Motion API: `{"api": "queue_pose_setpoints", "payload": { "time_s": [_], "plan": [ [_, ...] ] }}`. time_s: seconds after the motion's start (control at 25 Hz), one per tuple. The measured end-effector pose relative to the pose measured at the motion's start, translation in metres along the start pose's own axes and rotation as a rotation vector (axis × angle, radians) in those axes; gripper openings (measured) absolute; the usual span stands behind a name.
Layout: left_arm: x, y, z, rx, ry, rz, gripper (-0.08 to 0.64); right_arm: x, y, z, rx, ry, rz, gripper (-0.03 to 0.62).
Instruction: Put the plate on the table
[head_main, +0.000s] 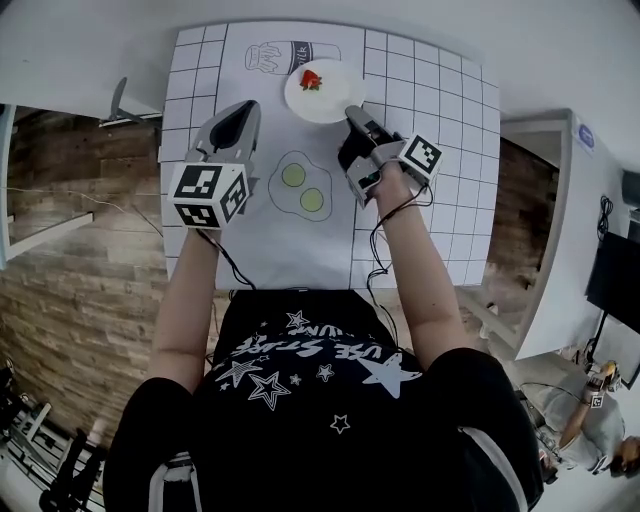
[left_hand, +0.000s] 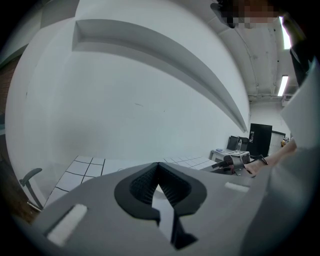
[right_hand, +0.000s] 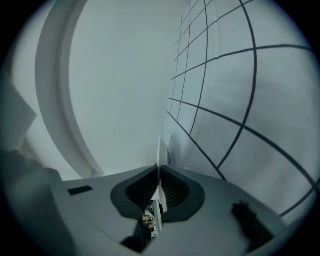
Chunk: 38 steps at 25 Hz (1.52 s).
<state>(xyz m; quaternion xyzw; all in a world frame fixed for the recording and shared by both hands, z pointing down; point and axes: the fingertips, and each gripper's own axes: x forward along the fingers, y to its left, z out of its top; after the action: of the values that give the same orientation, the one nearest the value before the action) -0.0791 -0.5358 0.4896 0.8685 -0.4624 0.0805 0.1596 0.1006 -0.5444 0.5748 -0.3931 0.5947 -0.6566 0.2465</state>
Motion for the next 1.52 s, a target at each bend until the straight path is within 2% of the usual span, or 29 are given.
{"api": "queue_pose_setpoints", "payload": {
  "time_s": [0.32,0.44,0.92,1.28,1.36,1.52],
  "plan": [
    [0.007,0.015,-0.004,0.009,-0.001,0.033,0.009,0.004,-0.020,0.002,-0.039,0.001,-0.093,0.020],
    [0.010,0.014,-0.009,0.003,0.013,0.027,0.009,0.004,-0.021,0.000,-0.063,0.006,-0.152,0.020],
    [0.008,0.011,-0.010,-0.022,0.007,0.029,0.009,0.006,-0.025,0.013,-0.091,-0.035,-0.235,0.020],
    [0.004,0.013,-0.006,-0.020,-0.001,0.042,0.009,0.012,-0.018,0.020,-0.215,0.003,-0.259,0.023],
    [0.004,0.011,-0.006,-0.020,0.000,0.042,0.009,0.013,-0.018,0.017,-0.234,0.031,-0.268,0.093],
    [0.004,0.008,-0.004,-0.016,-0.003,0.043,0.009,0.012,-0.019,0.012,-0.252,0.069,-0.276,0.115]
  ]
}}
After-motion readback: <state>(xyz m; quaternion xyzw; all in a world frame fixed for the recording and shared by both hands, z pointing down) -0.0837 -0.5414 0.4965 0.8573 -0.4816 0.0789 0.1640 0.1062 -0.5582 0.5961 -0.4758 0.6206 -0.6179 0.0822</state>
